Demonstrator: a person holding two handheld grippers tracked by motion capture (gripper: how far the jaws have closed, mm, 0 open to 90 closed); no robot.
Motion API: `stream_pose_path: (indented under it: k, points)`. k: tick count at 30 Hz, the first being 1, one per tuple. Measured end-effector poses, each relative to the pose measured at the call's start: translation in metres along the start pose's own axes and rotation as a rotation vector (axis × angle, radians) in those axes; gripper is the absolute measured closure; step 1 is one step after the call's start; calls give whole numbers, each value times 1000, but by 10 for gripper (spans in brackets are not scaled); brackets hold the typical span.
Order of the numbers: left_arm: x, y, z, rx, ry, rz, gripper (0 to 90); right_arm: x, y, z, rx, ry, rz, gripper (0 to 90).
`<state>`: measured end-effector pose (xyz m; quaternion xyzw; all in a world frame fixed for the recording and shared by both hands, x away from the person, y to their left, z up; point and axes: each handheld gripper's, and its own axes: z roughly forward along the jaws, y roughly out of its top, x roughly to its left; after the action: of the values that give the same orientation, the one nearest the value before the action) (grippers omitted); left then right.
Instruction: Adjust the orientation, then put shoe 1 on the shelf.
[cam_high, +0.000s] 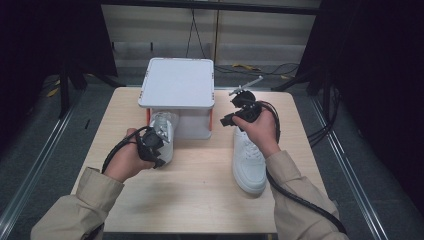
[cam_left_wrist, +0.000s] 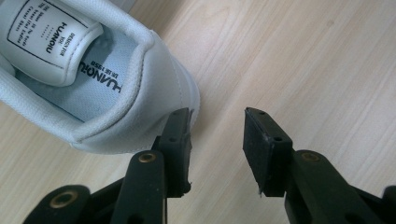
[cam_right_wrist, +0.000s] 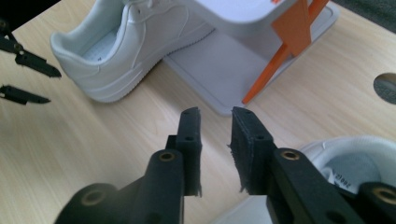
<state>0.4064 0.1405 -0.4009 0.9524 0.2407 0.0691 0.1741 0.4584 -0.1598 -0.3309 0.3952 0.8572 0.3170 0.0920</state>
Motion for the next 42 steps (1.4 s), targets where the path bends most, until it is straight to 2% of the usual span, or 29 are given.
stream_pose_path:
  k: [11,17,21,24,25,27,30,35,37,39,42]
  points:
    - [5,-8,13,-11,-7,-19,686,14,33,8,5,-31,-57,832]
    - [7,-5,13,-1,0,-4,731,13,48,6,-27,-43,-42,860]
    - [9,-4,12,-9,9,-23,776,10,56,10,-48,-45,-23,894]
    - [10,-2,12,2,8,-20,809,10,65,16,-66,-73,-39,900]
    - [10,-2,12,-2,17,-20,831,11,67,18,-68,-82,-39,900]
    - [12,-2,13,-25,9,-27,869,11,72,23,-71,-101,-48,900]
    - [14,2,17,-38,-2,-26,900,9,74,33,-56,-109,-39,899]
    - [14,9,20,-39,10,0,900,4,72,45,-49,-107,-6,896]
    - [15,10,20,-39,12,-1,900,3,71,47,-47,-102,-6,896]
    - [19,11,22,-46,31,-10,900,2,70,50,-61,-91,6,900]
    - [23,13,24,-53,32,-22,900,1,71,50,-58,-89,2,900]
